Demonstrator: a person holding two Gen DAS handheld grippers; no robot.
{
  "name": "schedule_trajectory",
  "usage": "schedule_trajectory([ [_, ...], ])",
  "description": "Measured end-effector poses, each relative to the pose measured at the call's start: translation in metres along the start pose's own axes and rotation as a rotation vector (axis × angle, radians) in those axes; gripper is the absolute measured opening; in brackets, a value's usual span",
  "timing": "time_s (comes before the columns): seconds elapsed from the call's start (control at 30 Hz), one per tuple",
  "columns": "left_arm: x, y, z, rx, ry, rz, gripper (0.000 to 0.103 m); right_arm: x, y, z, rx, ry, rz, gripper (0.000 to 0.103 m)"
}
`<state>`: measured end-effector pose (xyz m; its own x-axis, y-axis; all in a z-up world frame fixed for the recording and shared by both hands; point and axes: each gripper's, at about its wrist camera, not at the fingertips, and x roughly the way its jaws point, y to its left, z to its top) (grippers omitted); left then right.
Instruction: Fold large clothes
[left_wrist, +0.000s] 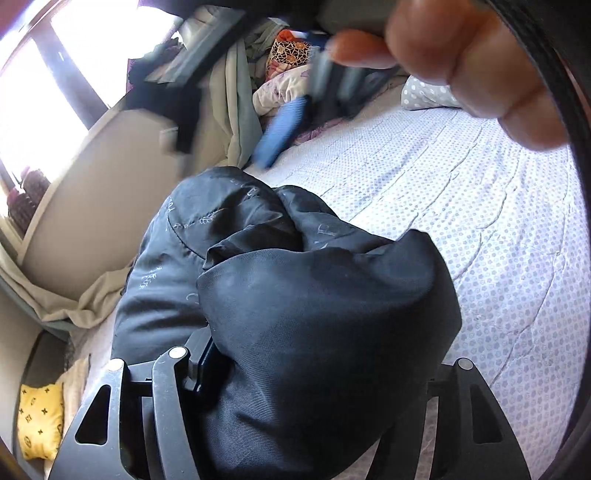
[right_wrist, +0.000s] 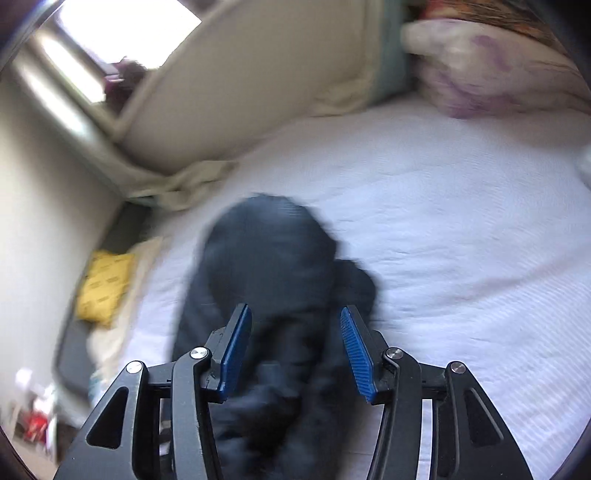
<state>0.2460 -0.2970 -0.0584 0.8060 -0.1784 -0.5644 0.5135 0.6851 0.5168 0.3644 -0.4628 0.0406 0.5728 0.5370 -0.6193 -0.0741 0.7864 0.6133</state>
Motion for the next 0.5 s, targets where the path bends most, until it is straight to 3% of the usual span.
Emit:
schedule_trajectory([
  [0.07,-0.010,-0.013,0.002,0.002,0.006,0.003,0.070,0.013,0.006,-0.001,-0.019,0.066,0.092,0.046],
  [0.17,-0.011,-0.011,0.002,0.024,0.020,-0.008,0.077,0.039,-0.009,-0.008,0.025,0.171,0.126,0.030],
  [0.2,-0.014,-0.009,0.004,0.019,0.026,-0.021,0.079,0.045,-0.012,-0.009,0.020,0.187,0.115,0.019],
  [0.23,-0.017,-0.007,0.005,0.006,0.031,-0.037,0.081,0.052,-0.015,-0.010,0.014,0.207,0.098,0.016],
  [0.3,-0.022,0.000,0.008,-0.028,0.044,-0.070,0.082,0.060,-0.014,-0.010,0.014,0.217,0.092,0.014],
  [0.5,-0.060,0.036,0.003,-0.129,0.069,-0.221,0.084,0.079,0.013,-0.016,-0.083,0.215,-0.047,0.007],
])
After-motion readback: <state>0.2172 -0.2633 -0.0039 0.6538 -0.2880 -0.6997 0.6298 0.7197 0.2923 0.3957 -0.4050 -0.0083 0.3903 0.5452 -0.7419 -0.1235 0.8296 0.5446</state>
